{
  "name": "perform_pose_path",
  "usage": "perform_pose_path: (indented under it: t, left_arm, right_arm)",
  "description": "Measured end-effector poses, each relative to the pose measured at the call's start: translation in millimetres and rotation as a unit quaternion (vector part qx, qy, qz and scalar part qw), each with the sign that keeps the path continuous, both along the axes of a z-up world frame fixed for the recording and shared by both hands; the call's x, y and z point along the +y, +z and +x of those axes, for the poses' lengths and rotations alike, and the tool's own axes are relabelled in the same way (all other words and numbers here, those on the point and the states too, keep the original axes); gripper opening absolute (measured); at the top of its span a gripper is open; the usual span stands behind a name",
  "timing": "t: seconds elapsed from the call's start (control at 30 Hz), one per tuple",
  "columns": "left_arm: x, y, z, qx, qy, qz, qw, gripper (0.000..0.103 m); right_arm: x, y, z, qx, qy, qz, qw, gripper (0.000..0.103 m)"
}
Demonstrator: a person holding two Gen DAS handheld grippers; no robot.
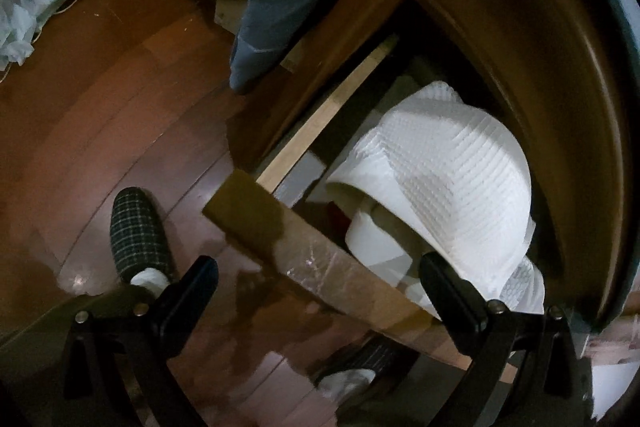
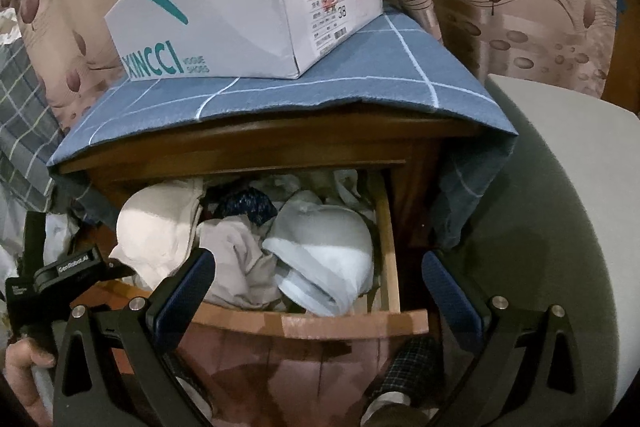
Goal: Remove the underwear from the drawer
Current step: 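Reach both tools down into the open drawer toward the underwear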
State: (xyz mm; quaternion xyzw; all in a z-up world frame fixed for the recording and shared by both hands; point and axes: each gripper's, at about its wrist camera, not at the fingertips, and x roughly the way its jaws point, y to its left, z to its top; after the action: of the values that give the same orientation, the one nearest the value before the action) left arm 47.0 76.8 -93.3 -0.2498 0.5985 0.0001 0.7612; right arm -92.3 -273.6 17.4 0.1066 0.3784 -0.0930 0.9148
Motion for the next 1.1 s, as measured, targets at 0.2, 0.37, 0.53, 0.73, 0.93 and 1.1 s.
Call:
perform_pose_path:
  t: [0.2, 0.37, 0.53, 0.73, 0.93, 1.1]
  left_arm:
    - [1, 8, -17, 0.003, -0.021, 0.025, 0.9995, 0.103]
    - [0, 5, -21, 0.002, -0.035, 0.037, 0.9987, 0.103]
    - [4, 6, -31, 0.005, -0.041, 0.047, 0.9980, 0.103]
    - [2, 11, -35, -0.004, -0.060, 0.084, 0.9947, 0.103]
    - [1, 14, -37, -0.009, -0.071, 0.099, 0.9925, 0.103]
    - [-6, 23, -38, -0.027, -0.089, 0.136, 0.9864, 0.103]
  right_arm:
    - [6, -5, 3, 0.015, 0.017, 0.013, 1.000, 0.103]
    - [7, -11, 6, 0.032, 0.027, 0.023, 0.999, 0.103]
    - [2, -14, 9, 0.042, 0.020, 0.038, 0.998, 0.103]
    - [10, -12, 13, 0.050, 0.032, 0.031, 0.998, 0.103]
    - [14, -10, 18, 0.051, 0.052, 0.061, 0.995, 0.103]
    - [9, -12, 18, 0.050, 0.041, 0.080, 0.995, 0.103]
